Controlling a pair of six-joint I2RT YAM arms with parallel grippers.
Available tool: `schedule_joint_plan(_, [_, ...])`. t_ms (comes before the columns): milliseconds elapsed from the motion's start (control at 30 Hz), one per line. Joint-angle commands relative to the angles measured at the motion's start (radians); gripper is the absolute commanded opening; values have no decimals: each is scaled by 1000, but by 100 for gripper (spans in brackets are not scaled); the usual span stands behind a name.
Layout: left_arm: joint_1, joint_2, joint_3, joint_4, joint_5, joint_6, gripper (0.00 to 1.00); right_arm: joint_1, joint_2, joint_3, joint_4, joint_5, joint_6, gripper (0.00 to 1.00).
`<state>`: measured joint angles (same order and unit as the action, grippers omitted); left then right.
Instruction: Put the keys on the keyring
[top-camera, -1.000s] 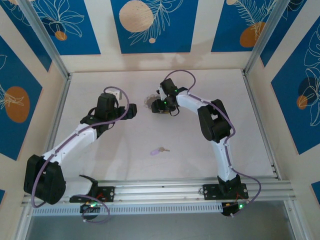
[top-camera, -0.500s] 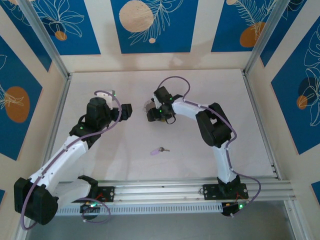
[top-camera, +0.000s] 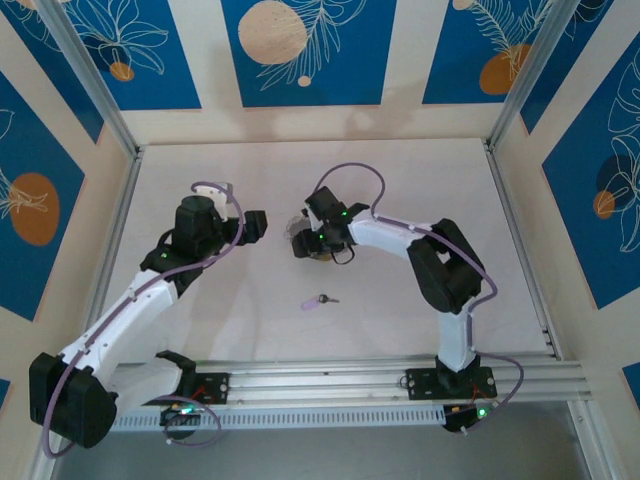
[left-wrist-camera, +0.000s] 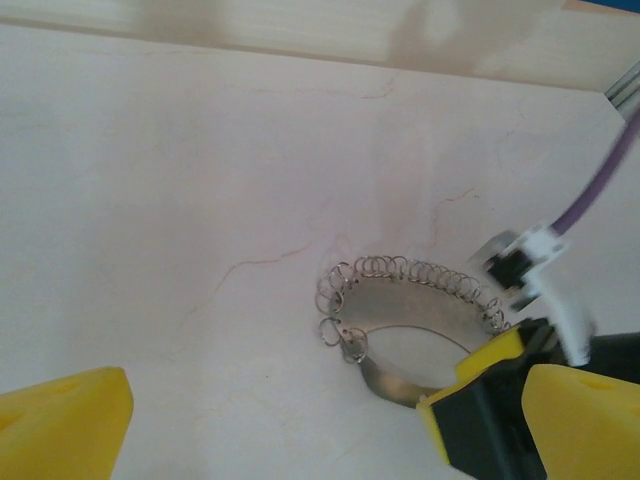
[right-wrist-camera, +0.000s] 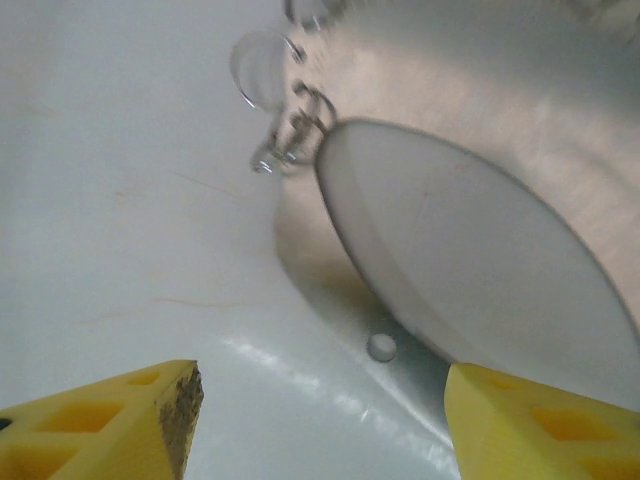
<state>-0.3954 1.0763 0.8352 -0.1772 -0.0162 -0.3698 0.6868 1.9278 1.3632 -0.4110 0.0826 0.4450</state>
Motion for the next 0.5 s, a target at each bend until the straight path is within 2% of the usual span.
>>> schedule_joint_plan(0, [-12,17,-7,-3,41,-48,100,-16,-120,-15,14,24,36,66])
schedule_joint_plan(200, [-51,39,-7,62,58,-62,100,-80,-232,-174,84,13,107,66])
schedule_joint_plan(300, [-57,72,40,37,71,-56,100,-117,-273,-284,150,-19,147,66])
schedule_joint_plan(467, [-57,128,116,-21,17,-2,100,-155,-303,-416,249,-81,197,65])
